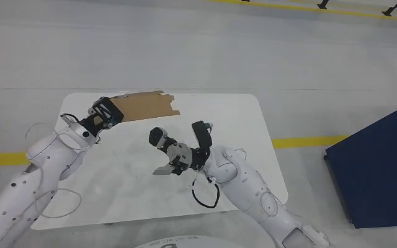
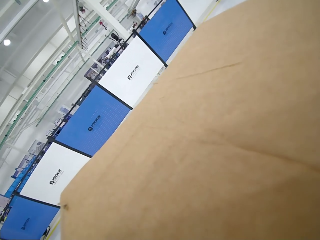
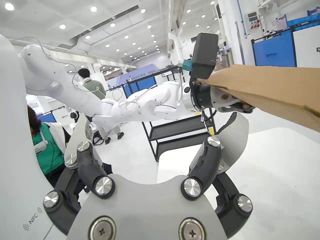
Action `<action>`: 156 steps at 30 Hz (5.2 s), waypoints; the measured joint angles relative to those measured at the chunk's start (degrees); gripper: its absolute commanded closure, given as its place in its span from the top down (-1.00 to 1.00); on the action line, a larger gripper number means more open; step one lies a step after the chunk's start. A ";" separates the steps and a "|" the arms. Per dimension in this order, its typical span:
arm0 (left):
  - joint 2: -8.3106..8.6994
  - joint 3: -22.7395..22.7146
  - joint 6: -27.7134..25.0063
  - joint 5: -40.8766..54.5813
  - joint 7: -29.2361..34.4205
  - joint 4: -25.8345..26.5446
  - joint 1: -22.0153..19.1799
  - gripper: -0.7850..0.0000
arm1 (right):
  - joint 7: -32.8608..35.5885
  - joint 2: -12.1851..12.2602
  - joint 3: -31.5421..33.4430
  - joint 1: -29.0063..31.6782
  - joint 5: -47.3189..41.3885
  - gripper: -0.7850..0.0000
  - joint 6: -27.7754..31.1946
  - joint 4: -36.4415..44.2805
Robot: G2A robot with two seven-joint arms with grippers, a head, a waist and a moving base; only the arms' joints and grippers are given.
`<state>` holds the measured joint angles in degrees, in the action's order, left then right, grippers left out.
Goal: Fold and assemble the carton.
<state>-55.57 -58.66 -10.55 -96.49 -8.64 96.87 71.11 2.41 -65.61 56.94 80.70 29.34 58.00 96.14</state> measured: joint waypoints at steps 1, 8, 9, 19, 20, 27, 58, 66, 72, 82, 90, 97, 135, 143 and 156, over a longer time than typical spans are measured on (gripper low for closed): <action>-0.24 0.72 0.04 -0.44 0.04 -0.43 -0.25 -1.00 | 0.33 0.03 -0.58 -0.52 -0.67 1.00 0.00 -0.21; -1.13 2.75 0.18 -2.40 -1.23 -1.23 -0.78 -1.00 | 0.31 0.33 -1.93 -2.87 -4.06 1.00 0.00 -2.63; -1.19 2.79 0.07 -2.51 -1.62 -0.98 -0.74 -1.00 | 0.12 0.30 -1.88 -3.17 -4.36 1.00 0.00 -3.28; -1.27 1.53 -2.19 -3.08 -5.54 2.19 1.38 -1.00 | -0.76 -0.48 -2.36 -5.54 -6.53 1.00 -0.52 -7.54; -1.24 1.38 -2.56 -3.15 -5.96 2.39 1.59 -1.00 | -0.85 -0.51 -2.28 -5.56 -6.63 1.00 -0.48 -7.67; -1.07 0.67 -5.80 -4.34 -9.54 2.71 2.85 -1.00 | -0.97 -0.65 -1.59 -5.58 -7.66 1.00 0.02 -8.02; -2.26 -0.94 -7.11 -3.40 -12.21 1.10 3.31 -1.00 | -5.41 0.83 4.08 0.20 -6.02 1.00 0.00 -2.80; -2.58 -1.86 -8.05 0.76 -13.70 1.60 4.14 -1.00 | -1.51 0.31 1.76 -2.77 -8.23 1.00 -0.96 -5.49; -2.65 -5.67 -15.08 14.81 -13.57 -1.60 3.77 -1.00 | -3.75 1.18 5.90 1.55 -6.40 1.00 0.02 -1.10; -1.96 -10.61 -28.88 24.50 -12.43 -4.38 2.61 -1.00 | -7.38 3.06 11.53 7.50 -3.09 1.00 0.00 2.69; -1.56 -11.04 -32.97 18.44 -15.34 -3.59 3.01 -1.00 | 0.02 3.10 7.30 2.18 -10.94 1.00 0.00 -2.90; -1.23 -11.60 -31.98 11.61 -20.01 -2.87 3.77 -1.00 | 8.87 3.50 3.95 -2.25 -23.63 1.00 0.00 -5.66; 0.35 -15.09 -33.91 4.84 -26.68 2.21 7.83 -1.00 | 50.11 7.04 -3.90 -11.53 -72.50 0.58 -6.23 -11.33; 0.34 -14.46 -34.72 5.22 -25.48 2.57 6.98 -1.00 | 53.96 7.59 -5.82 -12.60 -76.26 -0.12 -10.07 -9.15; 0.54 -14.36 -36.37 5.84 -24.53 3.17 6.49 0.95 | 58.33 7.37 -7.78 -14.58 -79.12 -1.00 -14.43 -9.03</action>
<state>-55.03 -73.01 -46.92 -90.66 -33.17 100.05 77.60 60.73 -58.24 49.16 66.12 -49.78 43.57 87.11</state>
